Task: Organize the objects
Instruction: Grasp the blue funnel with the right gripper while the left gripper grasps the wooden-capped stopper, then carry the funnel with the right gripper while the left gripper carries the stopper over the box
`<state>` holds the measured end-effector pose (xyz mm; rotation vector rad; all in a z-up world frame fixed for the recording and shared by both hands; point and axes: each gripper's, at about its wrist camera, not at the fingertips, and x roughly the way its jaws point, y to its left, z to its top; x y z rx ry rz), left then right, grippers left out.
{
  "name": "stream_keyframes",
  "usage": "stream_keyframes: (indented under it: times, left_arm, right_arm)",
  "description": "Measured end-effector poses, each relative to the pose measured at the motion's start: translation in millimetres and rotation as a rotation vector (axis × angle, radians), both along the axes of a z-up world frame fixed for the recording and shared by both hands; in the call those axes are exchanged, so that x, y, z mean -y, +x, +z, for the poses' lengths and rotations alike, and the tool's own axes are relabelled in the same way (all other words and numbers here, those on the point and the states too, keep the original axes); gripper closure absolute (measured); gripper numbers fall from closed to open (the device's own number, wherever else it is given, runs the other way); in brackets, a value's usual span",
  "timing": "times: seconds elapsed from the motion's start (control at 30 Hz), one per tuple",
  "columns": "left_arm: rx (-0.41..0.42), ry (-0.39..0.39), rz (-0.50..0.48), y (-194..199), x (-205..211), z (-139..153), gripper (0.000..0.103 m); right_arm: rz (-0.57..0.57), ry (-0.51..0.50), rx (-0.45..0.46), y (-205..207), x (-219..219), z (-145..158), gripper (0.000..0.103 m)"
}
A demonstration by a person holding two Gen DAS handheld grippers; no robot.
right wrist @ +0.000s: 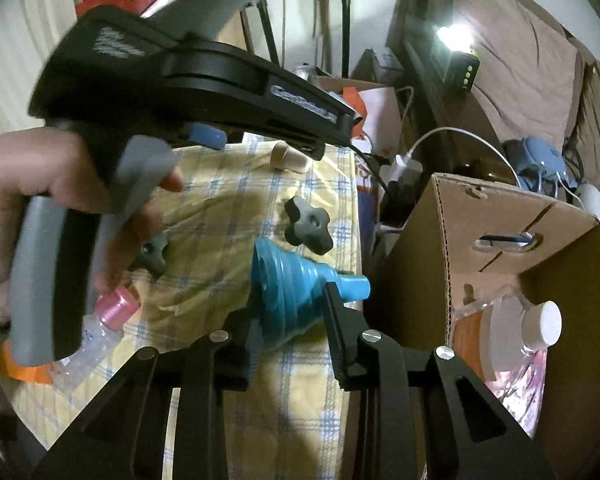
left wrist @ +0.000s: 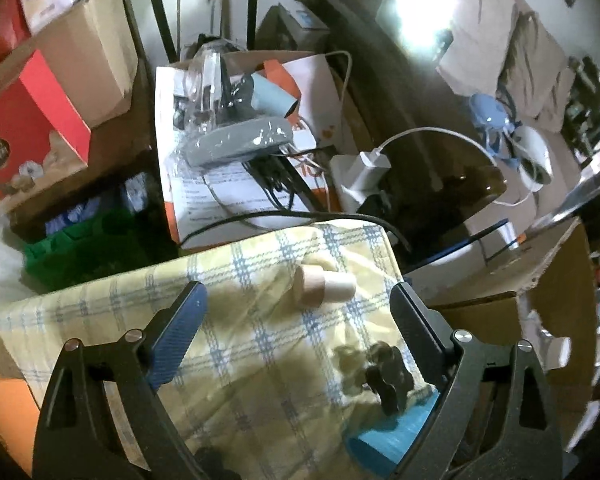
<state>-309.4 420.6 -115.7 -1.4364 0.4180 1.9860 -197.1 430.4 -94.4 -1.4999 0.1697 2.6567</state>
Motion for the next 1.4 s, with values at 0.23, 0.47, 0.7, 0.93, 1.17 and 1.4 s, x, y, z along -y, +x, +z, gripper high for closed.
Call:
stream_keyframes:
  times: [0.23,0.47,0.7,0.93,1.17,1.4]
  left_arm:
    - [-0.048,-0.088,-0.045,13.9,-9.9,-14.3,0.056]
    - [-0.046,-0.045,-0.049,16.0,-2.5,-8.8,0.072]
    - [0.015,0.027,-0.060,21.4,16.4,7.6,0.072]
    - [0.029,0.068,-0.035,37.1,47.0,32.7,0.072]
    - [0.032,0.129,-0.035,61.1,90.5,66.7,0.072]
    - [0.017,0.203,-0.042,83.7,142.3,109.6,0.072]
  right_arm:
    - [-0.010,-0.008,-0.004,4.4,-0.2,-1.0,0.077]
    - [-0.028,-0.017,-0.016,9.3,-2.8,5.5,0.083]
    - [-0.015,-0.077,-0.012,15.2,-4.2,10.8,0.091]
    - [-0.024,-0.144,-0.023,27.3,-2.0,17.3,0.095]
    - [-0.040,-0.148,-0.045,41.6,5.9,29.9,0.096]
    - [-0.033,-0.160,-0.096,54.5,23.3,57.0,0.096]
